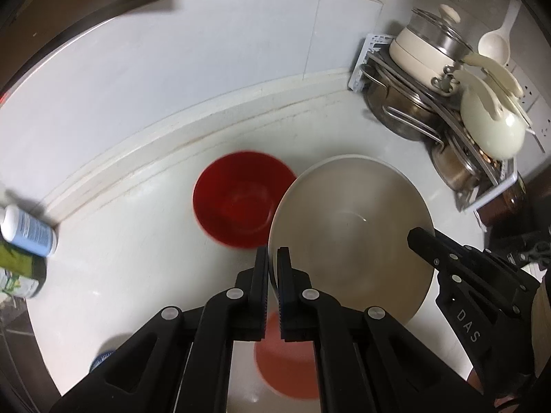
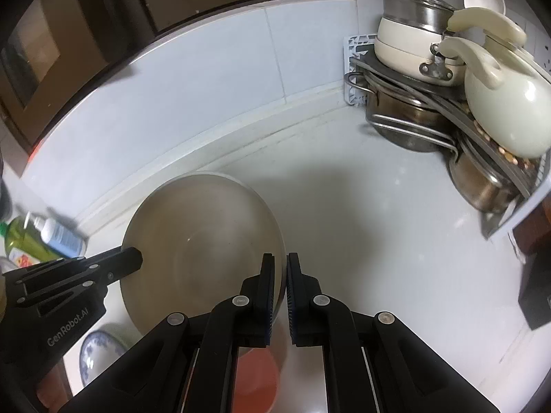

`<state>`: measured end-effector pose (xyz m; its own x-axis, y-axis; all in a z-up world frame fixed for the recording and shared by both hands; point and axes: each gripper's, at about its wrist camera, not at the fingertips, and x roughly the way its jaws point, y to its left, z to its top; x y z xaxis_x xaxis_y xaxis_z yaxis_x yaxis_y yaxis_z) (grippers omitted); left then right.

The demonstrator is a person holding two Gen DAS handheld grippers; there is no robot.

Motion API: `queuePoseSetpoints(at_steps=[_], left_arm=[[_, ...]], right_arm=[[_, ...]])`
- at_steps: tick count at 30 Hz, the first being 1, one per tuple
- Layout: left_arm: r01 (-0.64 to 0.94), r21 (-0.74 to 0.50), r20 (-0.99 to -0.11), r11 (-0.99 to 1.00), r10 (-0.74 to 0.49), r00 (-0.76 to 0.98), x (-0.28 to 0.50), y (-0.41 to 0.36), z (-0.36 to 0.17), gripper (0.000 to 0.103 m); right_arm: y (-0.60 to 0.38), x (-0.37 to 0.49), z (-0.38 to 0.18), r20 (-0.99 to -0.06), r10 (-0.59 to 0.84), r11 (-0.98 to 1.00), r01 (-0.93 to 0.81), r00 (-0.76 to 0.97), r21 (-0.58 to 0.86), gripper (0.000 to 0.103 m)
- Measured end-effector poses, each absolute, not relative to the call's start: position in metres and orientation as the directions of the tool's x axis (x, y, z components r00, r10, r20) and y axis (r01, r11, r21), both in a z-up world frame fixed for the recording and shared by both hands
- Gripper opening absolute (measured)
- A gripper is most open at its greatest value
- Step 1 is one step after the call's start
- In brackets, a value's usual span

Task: Organize plates and bowls
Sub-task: 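Carry the white bowl with both tools and lower it into the pink bowl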

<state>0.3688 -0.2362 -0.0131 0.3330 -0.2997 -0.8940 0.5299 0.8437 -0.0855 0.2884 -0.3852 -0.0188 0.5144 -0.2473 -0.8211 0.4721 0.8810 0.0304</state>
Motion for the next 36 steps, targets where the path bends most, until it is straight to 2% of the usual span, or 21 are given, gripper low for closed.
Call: queuePoseSetpoints(at_steps=[16, 36], left_arm=[[0.541, -0.110, -0.917, 0.834, -0.296, 0.269, 0.318, -0.197, -0.039, 0.006], [0.538, -0.127, -0.952, 0.833, -0.255, 0.171, 0.315, -0.190, -0.082, 0.006]], right_arm=[[-0.329, 0.238, -0.049, -0.856, -0.238, 0.858, 0.512, 0.458, 0.035, 0.009], [-0.324, 0.233, -0.091, -0.905, -0.212, 0.857, 0.516, 0.369, 0.010, 0.009]])
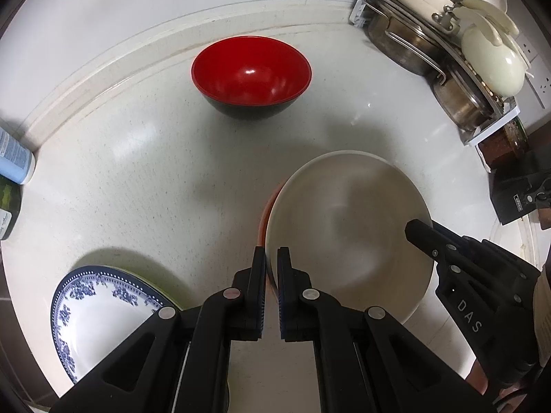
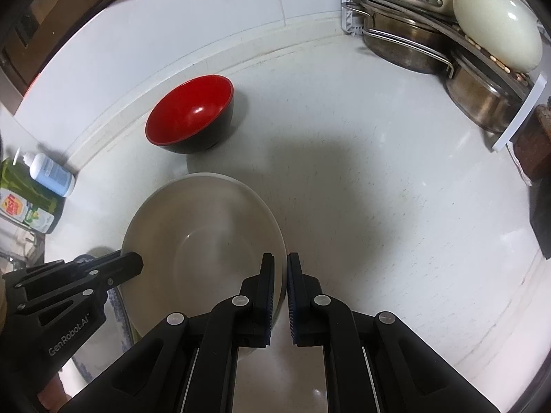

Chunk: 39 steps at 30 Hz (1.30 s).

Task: Organize plates and bowls
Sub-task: 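Carry the white bowl with both tools and lower it into the pink bowl, then open both tools to release the white bowl, then move both tools toward the red-and-black bowl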

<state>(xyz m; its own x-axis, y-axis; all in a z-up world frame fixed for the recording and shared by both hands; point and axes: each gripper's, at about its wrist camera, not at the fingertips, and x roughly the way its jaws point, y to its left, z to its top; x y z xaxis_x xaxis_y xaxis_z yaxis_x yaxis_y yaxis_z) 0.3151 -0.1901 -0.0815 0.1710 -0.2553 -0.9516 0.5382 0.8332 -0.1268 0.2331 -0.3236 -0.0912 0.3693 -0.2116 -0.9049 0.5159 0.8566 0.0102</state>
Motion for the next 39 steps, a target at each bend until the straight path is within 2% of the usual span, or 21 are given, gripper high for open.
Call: queuePoseSetpoints(at_steps=[5, 10, 13, 15, 18, 21, 23, 30, 33, 39], left_arm=[[0.530, -0.129, -0.957, 0.838, -0.245, 0.155, 0.318, -0.189, -0.088, 0.006], [0.526, -0.143, -0.960, 0.838, -0.247, 0.133, 0.318, -0.187, -0.095, 0.013], [0.526, -0.137, -0.960, 0.840, -0.243, 0.137, 0.316, -0.187, -0.095, 0.019], [0.525, -0.128, -0.960, 0.842, -0.237, 0.146, 0.315, -0.187, -0.094, 0.033], [0.516, -0.099, -0.955, 0.851, -0.226, 0.190, 0.312, -0.184, -0.089, 0.046], [0.519, -0.094, -0.950, 0.849, -0.233, 0.210, 0.307, -0.181, -0.081, 0.051], [0.530, -0.106, -0.945, 0.841, -0.251, 0.210, 0.306, -0.179, -0.075, 0.053], [0.524, -0.080, -0.907, 0.848, -0.280, 0.315, 0.304, -0.169, -0.043, 0.066], [0.500, -0.067, -0.890, 0.863, -0.279, 0.362, 0.311, -0.169, -0.032, 0.073], [0.472, -0.040, -0.874, 0.881, -0.260, 0.411, 0.334, -0.171, -0.021, 0.078]], right_arm=[[-0.324, 0.236, -0.098, -0.911, -0.201, 0.858, 0.514, 0.360, 0.014, 0.010], [-0.325, 0.236, -0.101, -0.914, -0.186, 0.862, 0.506, 0.361, 0.024, 0.010], [-0.325, 0.234, -0.103, -0.913, -0.186, 0.861, 0.507, 0.363, 0.026, 0.010], [-0.326, 0.233, -0.102, -0.911, -0.182, 0.859, 0.510, 0.371, 0.036, 0.010], [-0.326, 0.233, -0.100, -0.908, -0.196, 0.856, 0.516, 0.370, 0.025, 0.011], [-0.325, 0.230, -0.096, -0.903, -0.199, 0.857, 0.514, 0.382, 0.029, 0.017], [-0.325, 0.228, -0.092, -0.899, -0.192, 0.858, 0.513, 0.394, 0.042, 0.025], [-0.319, 0.228, -0.067, -0.867, -0.211, 0.873, 0.486, 0.452, 0.041, 0.026], [-0.314, 0.235, -0.057, -0.853, -0.219, 0.887, 0.461, 0.474, 0.028, 0.038], [-0.316, 0.260, -0.044, -0.833, -0.220, 0.907, 0.421, 0.507, 0.017, 0.039]])
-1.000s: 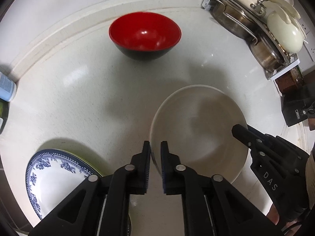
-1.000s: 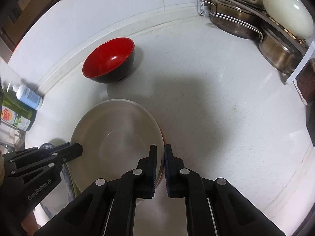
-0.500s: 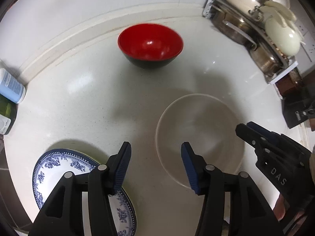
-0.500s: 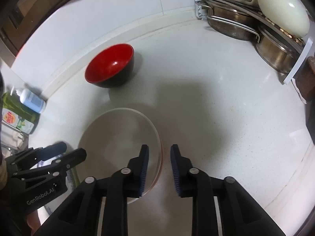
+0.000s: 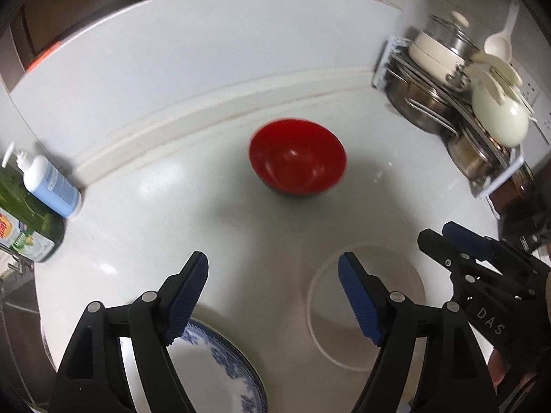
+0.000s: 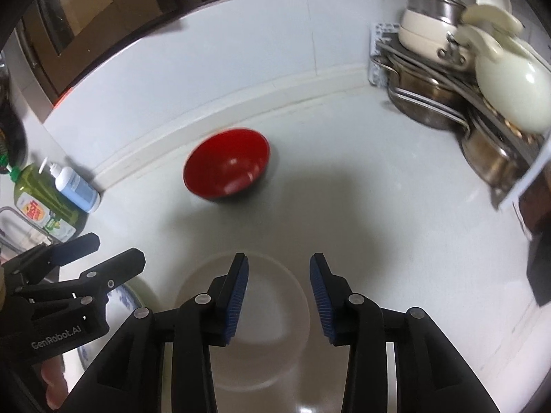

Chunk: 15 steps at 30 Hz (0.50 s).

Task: Organize plates and bowls
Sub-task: 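Move both tools toward the red-and-black bowl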

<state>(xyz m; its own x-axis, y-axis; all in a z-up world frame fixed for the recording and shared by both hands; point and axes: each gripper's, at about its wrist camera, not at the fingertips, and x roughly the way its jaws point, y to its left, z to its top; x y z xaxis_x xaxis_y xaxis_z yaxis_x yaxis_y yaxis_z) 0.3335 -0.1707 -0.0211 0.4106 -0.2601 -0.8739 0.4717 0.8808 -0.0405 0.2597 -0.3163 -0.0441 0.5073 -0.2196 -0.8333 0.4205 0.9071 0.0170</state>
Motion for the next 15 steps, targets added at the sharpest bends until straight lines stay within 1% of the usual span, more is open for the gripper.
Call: queuePoseSetpoints(at_steps=[3, 10, 15], left_arm=[[0.457, -0.042, -0.870, 0.889, -0.257, 0.421, 0.347, -0.173, -0.018, 0.080], [0.430, -0.044, -0.874, 0.902, -0.244, 0.421, 0.384, -0.180, -0.018, 0.080], [0.429, -0.065, -0.881, 0.901, -0.254, 0.400, 0.411, -0.182, -0.027, 0.080]], right_arm=[[-0.321, 0.276, -0.040, -0.829, -0.209, 0.915, 0.403, 0.519, 0.022, 0.039], [-0.329, 0.320, -0.033, -0.821, -0.193, 0.931, 0.365, 0.537, 0.020, 0.039], [-0.335, 0.352, -0.040, -0.831, -0.177, 0.940, 0.340, 0.528, 0.015, 0.039]])
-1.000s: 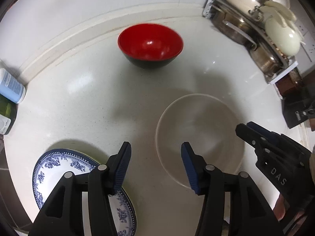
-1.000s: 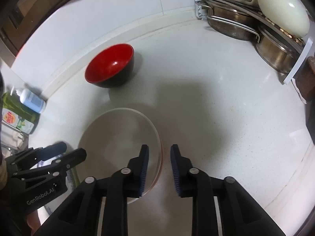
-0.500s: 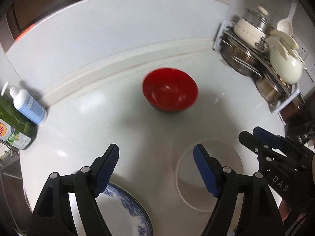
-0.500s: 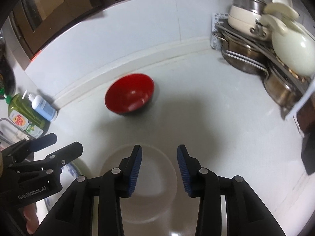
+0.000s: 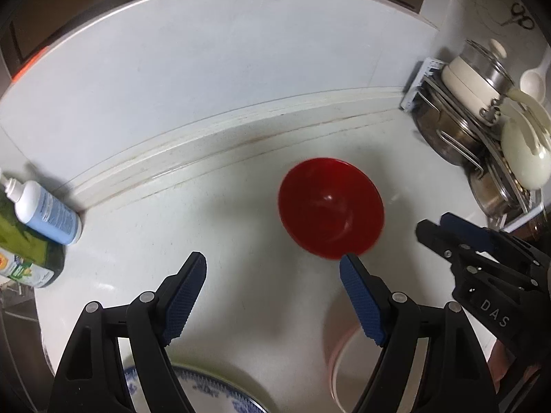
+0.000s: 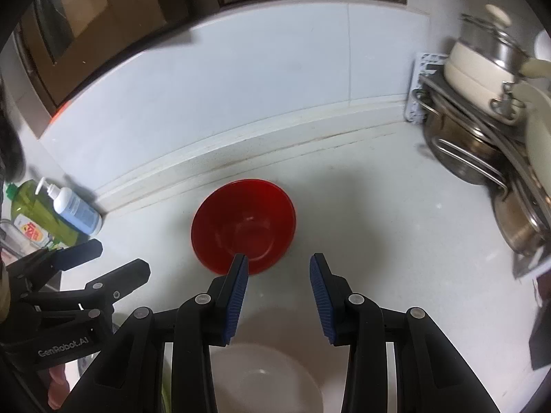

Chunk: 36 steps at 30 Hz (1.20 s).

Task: Organize plates and bowls
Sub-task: 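Move both tools toward the red-and-black bowl, then close both tools on the rim of the red-and-black bowl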

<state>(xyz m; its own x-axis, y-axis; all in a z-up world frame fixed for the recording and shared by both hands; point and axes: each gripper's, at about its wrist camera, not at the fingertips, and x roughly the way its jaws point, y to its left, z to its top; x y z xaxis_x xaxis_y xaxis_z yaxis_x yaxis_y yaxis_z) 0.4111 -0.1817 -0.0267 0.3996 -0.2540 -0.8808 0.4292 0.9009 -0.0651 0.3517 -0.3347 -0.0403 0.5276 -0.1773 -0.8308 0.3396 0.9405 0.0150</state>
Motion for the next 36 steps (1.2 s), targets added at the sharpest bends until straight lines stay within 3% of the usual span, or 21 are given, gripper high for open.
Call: queuePoseSetpoints(at_steps=[5, 14, 22, 25, 28, 33, 36], left_arm=[[0.430, -0.079, -0.898, 0.899, -0.252, 0.361, 0.437, -0.187, -0.042, 0.079], [0.447, -0.067, -0.929, 0.892, -0.219, 0.299, 0.471, -0.203, -0.071, 0.070], [0.473, -0.076, -0.952, 0.878, -0.205, 0.227, 0.487, -0.217, -0.094, 0.046], [0.465, -0.099, -0.958, 0.880, -0.210, 0.193, 0.492, -0.218, -0.099, 0.033], [0.453, -0.138, -0.957, 0.881, -0.236, 0.168, 0.493, -0.219, -0.103, 0.025], [0.457, -0.165, -0.955, 0.874, -0.257, 0.148, 0.496, -0.222, -0.106, 0.011], [0.453, -0.159, -0.955, 0.877, -0.253, 0.155, 0.498, -0.225, -0.107, 0.010]], right_arm=[[-0.348, 0.379, -0.057, -0.863, -0.131, 0.941, 0.335, 0.488, 0.047, 0.039], [-0.361, 0.406, -0.087, -0.903, -0.127, 0.931, 0.363, 0.410, 0.034, 0.038], [-0.369, 0.418, -0.101, -0.921, -0.121, 0.922, 0.385, 0.371, 0.034, 0.037], [-0.370, 0.421, -0.105, -0.925, -0.116, 0.921, 0.388, 0.363, 0.037, 0.036], [-0.371, 0.424, -0.108, -0.929, -0.108, 0.920, 0.390, 0.355, 0.042, 0.025], [-0.369, 0.425, -0.111, -0.932, -0.112, 0.921, 0.388, 0.345, 0.033, 0.018], [-0.370, 0.427, -0.112, -0.933, -0.116, 0.918, 0.395, 0.342, 0.031, 0.012]])
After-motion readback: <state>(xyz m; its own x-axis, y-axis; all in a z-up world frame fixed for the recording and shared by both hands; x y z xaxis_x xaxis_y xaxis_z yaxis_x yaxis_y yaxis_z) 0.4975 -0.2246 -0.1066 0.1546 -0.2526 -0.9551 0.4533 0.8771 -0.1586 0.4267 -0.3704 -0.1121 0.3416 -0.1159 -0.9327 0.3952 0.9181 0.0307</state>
